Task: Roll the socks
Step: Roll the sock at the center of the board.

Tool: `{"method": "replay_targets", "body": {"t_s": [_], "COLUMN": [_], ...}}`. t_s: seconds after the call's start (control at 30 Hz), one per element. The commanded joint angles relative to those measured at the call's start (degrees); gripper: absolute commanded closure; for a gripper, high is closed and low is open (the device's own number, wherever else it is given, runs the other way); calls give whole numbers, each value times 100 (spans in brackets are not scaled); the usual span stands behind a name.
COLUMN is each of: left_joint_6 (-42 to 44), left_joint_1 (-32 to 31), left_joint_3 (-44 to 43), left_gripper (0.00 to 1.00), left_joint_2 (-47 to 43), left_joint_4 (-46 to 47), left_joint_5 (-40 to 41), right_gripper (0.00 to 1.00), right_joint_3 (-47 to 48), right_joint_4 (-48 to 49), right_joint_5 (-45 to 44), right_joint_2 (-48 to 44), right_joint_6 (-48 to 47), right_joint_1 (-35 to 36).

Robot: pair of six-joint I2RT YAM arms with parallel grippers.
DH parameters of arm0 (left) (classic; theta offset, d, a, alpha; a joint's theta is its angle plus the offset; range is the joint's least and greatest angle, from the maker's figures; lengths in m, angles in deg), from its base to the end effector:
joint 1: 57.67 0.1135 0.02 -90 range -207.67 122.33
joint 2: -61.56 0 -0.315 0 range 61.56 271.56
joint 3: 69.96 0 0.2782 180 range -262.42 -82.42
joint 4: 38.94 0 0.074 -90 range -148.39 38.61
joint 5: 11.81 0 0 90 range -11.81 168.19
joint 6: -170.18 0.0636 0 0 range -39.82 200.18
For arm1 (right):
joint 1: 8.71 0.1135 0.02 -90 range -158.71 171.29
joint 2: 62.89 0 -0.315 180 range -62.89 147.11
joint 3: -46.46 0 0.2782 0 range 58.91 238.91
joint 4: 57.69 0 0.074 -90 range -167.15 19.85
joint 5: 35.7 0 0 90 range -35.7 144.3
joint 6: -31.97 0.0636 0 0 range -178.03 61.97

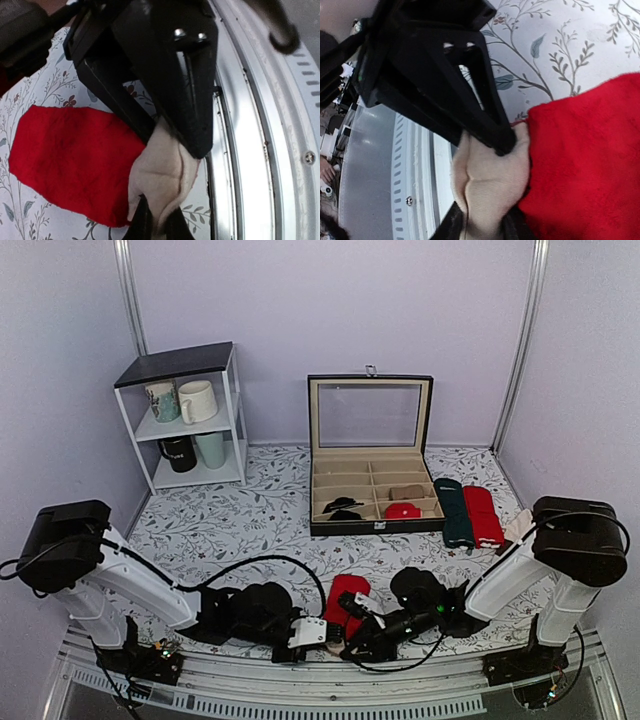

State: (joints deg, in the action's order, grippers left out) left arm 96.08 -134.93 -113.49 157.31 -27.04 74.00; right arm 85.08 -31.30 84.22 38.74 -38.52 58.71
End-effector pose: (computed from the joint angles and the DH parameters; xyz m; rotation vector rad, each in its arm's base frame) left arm 0.0675 -0.3198 0.1181 1.7385 1.5902 -0.6305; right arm 0.0910 0.3016 0.0971 -1.3067 2.1235 1.3339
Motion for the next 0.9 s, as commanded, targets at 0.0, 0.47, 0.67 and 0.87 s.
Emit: {"method": "replay_targets", "body": {"t_s": [0.0,0.47,0.67,0.87], "left_joint_6": [-466,-1526,-1608,-1658], "left_joint_1": [-29,655,778,809], "left_joint_3": [-82,-400,-461,-454], "left_gripper": [100,100,100,100], "left_joint_2": [291,1010,1275,1360], "left_joint_4": [-526,-1179,-1280,-1253], "left_joint_5": [-253,-1479,-1719,-1815], "right_gripper": [68,48,48,49], "right_joint_3": [-164,-1251,-1087,-932], "right_joint_4": [-1267,-403,-470,-447], "right_joint_5": [-657,-2790,-2919,-3000], "right_joint_2": [-139,-2833,-2508,-1957], "right_joint_6": [-83,-2632,-2963,-2920], "right_joint_1": [-27,635,1014,1101]}}
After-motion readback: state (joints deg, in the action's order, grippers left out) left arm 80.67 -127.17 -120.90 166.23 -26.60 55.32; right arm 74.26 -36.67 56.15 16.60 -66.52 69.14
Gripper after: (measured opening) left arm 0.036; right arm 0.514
